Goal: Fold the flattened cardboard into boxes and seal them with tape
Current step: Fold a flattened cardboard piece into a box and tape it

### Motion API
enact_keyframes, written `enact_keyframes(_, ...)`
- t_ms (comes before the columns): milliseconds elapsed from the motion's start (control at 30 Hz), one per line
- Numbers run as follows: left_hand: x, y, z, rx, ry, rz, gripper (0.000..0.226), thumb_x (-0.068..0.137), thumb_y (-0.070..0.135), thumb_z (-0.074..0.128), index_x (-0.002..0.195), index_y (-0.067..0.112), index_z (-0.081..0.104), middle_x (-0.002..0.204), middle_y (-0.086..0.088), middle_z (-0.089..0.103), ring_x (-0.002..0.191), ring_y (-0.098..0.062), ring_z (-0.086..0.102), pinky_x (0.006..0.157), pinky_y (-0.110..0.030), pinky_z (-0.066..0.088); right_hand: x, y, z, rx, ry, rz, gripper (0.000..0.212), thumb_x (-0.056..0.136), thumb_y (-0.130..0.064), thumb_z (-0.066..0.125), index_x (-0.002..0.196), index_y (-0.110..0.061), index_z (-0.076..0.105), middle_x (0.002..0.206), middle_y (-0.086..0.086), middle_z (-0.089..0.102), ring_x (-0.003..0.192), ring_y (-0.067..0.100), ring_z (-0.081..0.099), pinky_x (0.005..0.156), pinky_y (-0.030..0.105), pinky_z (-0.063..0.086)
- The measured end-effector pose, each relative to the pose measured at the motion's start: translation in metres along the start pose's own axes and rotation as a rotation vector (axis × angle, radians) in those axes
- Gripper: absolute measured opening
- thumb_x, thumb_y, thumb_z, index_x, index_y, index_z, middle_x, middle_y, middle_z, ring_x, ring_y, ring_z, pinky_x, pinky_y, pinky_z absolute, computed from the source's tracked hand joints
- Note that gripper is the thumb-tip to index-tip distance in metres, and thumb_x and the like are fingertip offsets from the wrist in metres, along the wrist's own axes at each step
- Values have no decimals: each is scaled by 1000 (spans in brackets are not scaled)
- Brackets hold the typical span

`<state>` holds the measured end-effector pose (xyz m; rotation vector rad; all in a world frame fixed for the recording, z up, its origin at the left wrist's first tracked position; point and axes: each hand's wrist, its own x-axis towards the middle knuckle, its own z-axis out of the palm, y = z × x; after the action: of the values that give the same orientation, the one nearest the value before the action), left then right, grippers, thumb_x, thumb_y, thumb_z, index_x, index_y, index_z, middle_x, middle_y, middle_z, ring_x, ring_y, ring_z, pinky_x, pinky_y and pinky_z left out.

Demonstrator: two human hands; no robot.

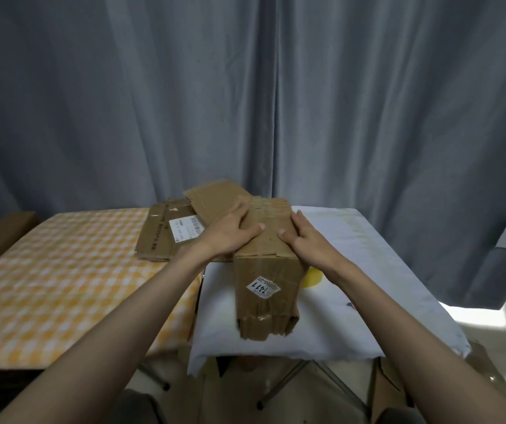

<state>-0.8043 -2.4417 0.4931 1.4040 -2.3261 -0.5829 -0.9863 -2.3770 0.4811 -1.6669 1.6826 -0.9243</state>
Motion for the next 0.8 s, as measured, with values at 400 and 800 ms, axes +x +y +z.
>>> enact_keyframes(400,-6,28,6,-79,-22,-85,60,102,37,47,153,12,29,156,-8,36,139,-26,40,109,-31,31,-23,-8,2,391,38,97,52,103,-13,49,153,-15,32,95,-25,48,76,-12,51,58,-1,41)
enact_keyframes(800,-25,23,11,-35,-40,-102,48,105,34,41,150,20,38,154,-8,38,139,-28,39,106,-32,30,-26,-2,13,528,-8,106,54,101,-2,48,151,-17,35,102,-16,61,88,-2,60,74,13,50)
